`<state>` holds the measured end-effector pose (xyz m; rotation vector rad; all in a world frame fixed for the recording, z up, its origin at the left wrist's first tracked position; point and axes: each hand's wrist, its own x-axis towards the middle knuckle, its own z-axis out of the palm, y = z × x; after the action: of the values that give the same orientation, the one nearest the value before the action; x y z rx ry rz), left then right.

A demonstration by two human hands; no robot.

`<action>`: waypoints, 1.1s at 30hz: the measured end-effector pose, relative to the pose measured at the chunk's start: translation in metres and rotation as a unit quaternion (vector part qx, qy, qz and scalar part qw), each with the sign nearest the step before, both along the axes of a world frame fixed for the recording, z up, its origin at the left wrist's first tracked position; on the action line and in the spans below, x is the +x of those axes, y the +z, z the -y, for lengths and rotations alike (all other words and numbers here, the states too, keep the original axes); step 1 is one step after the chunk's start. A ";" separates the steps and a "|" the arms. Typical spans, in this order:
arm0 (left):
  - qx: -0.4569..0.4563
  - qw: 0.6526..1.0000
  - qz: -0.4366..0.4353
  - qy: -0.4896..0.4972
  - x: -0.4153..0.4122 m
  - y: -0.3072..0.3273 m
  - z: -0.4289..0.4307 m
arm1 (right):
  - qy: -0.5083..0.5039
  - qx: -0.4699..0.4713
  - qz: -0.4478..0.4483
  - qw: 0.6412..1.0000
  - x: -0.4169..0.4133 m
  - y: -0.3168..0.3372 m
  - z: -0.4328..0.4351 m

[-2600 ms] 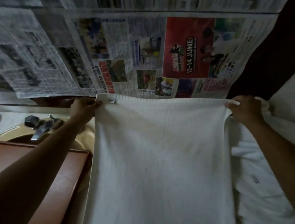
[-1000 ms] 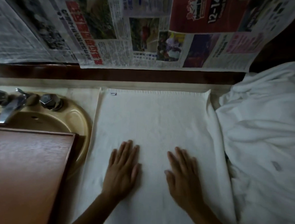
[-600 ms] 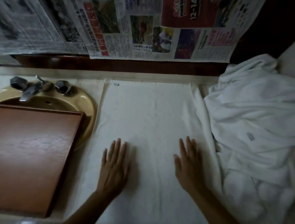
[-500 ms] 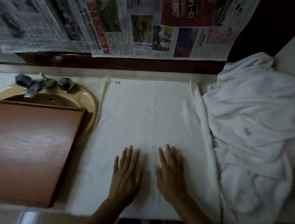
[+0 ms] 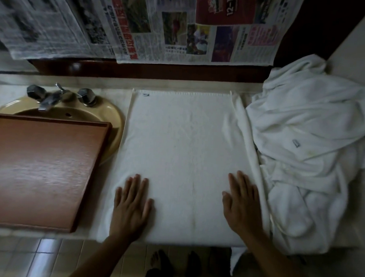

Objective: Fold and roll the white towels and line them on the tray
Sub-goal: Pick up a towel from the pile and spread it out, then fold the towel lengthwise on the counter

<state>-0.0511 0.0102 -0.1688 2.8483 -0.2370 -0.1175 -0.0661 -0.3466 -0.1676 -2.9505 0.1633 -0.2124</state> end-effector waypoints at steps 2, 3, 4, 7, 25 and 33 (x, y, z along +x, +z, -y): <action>0.005 1.000 -0.005 -0.002 0.001 0.001 0.001 | 0.001 -0.005 0.004 1.000 -0.002 0.000 0.000; 0.006 1.000 -0.003 -0.001 0.001 0.001 0.002 | -0.002 -0.006 0.008 1.000 -0.004 0.000 0.000; 0.004 1.000 -0.001 -0.001 -0.001 0.002 0.002 | -0.004 -0.006 0.011 1.000 -0.007 -0.001 -0.001; -0.010 1.000 0.009 -0.008 -0.010 0.005 -0.001 | -0.005 -0.004 0.017 1.000 -0.021 -0.004 -0.007; -0.066 0.996 -0.046 0.032 0.016 0.034 0.040 | -0.019 0.009 0.022 1.000 0.029 0.013 0.012; -0.236 0.965 -0.115 0.010 0.051 0.064 0.182 | 0.042 -0.045 0.036 0.997 0.164 0.037 0.062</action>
<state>0.0002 -0.1716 -0.1049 2.3377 -0.1618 -0.3365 0.0979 -0.4089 -0.1310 -3.0257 0.0196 -0.3231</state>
